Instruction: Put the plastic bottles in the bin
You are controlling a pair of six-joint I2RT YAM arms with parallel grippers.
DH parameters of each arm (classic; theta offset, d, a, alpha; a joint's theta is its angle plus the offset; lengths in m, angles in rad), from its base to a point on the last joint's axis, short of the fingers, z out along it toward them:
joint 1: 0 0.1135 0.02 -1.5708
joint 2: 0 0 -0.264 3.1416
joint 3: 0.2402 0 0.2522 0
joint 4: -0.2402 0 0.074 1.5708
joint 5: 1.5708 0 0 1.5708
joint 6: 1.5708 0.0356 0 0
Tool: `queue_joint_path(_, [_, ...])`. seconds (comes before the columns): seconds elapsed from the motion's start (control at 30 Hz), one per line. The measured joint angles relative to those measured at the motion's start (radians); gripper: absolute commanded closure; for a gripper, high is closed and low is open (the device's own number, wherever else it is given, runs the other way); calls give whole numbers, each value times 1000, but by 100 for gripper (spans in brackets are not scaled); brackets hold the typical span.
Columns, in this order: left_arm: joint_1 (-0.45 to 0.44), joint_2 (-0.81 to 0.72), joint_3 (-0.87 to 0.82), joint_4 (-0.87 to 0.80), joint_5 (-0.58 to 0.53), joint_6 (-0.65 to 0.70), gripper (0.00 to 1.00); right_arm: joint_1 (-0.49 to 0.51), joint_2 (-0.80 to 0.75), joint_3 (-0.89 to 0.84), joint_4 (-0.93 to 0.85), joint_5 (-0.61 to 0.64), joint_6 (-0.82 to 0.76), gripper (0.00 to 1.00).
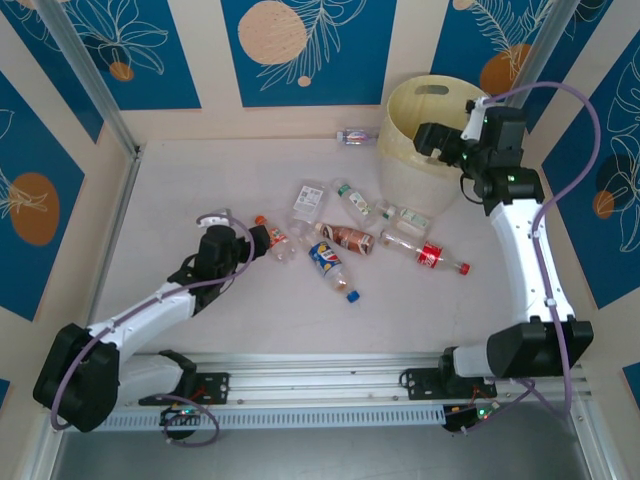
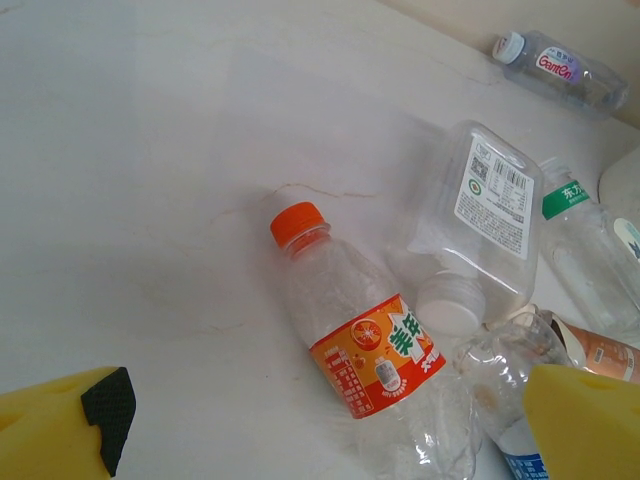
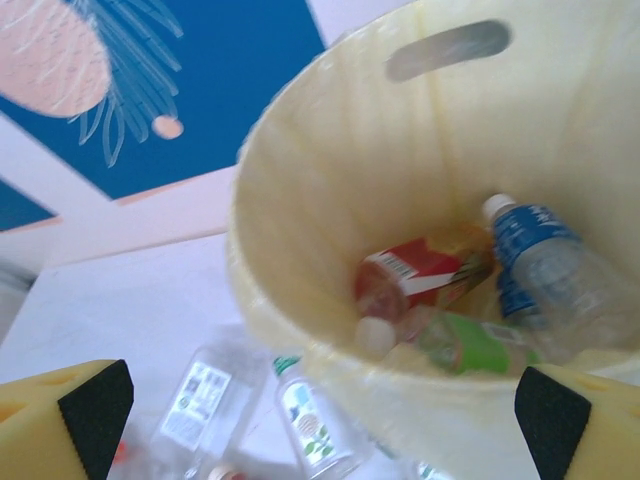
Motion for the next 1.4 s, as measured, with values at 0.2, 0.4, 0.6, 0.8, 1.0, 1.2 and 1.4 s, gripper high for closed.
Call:
queue_joint_path(0.2, [6,14,0,0,8,-16,0,121,-89,-138,41,-53,-13,0])
queue_joint_path(0.4, [13,26,0,-4,18,-35,0,337,-77,-248,23,10,-71,4])
queue_joint_path(0.6, [20,26,0,-8,18,-50,0,474,72,-253,-87,78,-76,8])
queue_joint_path(0.8, [24,41,0,-7,19,-76,0,632,296,-189,-154,163,-62,16])
queue_joint_path(1.0, [29,44,0,-16,19,-90,0,686,510,-17,-175,238,-69,21])
queue_joint_path(1.2, [39,42,0,-24,18,-91,0,694,652,98,-193,277,-96,26])
queue_joint_path(1.4, [48,28,0,-35,18,-91,0,695,739,146,-230,283,-118,26])
